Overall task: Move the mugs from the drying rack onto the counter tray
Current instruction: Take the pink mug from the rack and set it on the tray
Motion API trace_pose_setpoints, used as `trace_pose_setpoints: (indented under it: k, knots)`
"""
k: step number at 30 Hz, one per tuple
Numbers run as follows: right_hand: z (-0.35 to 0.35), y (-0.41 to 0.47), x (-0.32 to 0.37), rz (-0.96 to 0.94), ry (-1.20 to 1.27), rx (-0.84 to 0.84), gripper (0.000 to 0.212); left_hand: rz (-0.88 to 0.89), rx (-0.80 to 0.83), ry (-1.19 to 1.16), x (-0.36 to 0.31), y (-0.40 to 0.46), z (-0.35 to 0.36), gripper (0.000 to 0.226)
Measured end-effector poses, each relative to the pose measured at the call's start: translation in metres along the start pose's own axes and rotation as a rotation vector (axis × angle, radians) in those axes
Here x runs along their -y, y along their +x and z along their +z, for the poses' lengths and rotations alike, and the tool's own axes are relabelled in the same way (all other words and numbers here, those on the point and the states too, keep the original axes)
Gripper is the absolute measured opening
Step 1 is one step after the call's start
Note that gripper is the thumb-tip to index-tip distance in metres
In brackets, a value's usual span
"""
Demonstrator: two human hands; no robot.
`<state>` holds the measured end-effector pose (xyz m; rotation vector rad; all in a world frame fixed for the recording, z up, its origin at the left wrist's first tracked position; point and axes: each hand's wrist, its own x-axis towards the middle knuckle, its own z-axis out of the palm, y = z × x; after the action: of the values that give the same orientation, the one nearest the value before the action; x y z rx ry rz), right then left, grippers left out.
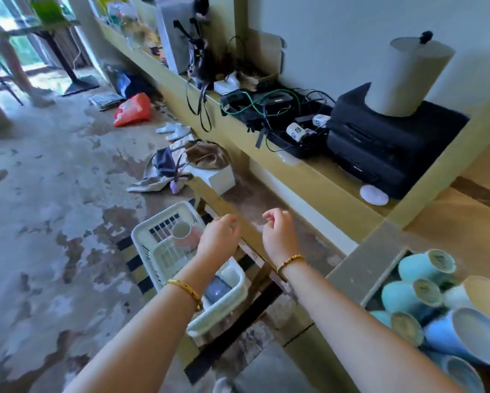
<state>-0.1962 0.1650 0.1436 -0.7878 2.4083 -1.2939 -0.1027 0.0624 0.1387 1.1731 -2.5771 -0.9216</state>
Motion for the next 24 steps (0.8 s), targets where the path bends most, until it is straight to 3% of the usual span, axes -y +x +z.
trace_pose_setpoints:
  k: [7,12,18,24]
  knots:
    - [0.114,0.019,0.017,0.027,-0.099,0.222,0.027,-0.235,0.057,-0.063,0.112,0.030,-0.031,0.024]
    - [0.175,0.044,0.006,0.060,-0.229,0.425,0.032,-0.348,0.121,-0.069,0.169,0.044,-0.030,0.036]
    - [0.244,0.086,-0.015,0.082,-0.412,0.699,0.048,-0.525,0.274,-0.075,0.225,0.066,-0.018,0.050]
    - [0.311,0.136,-0.044,0.032,-0.508,1.025,0.067,-0.687,0.277,-0.245,0.266,0.100,0.009,0.045]
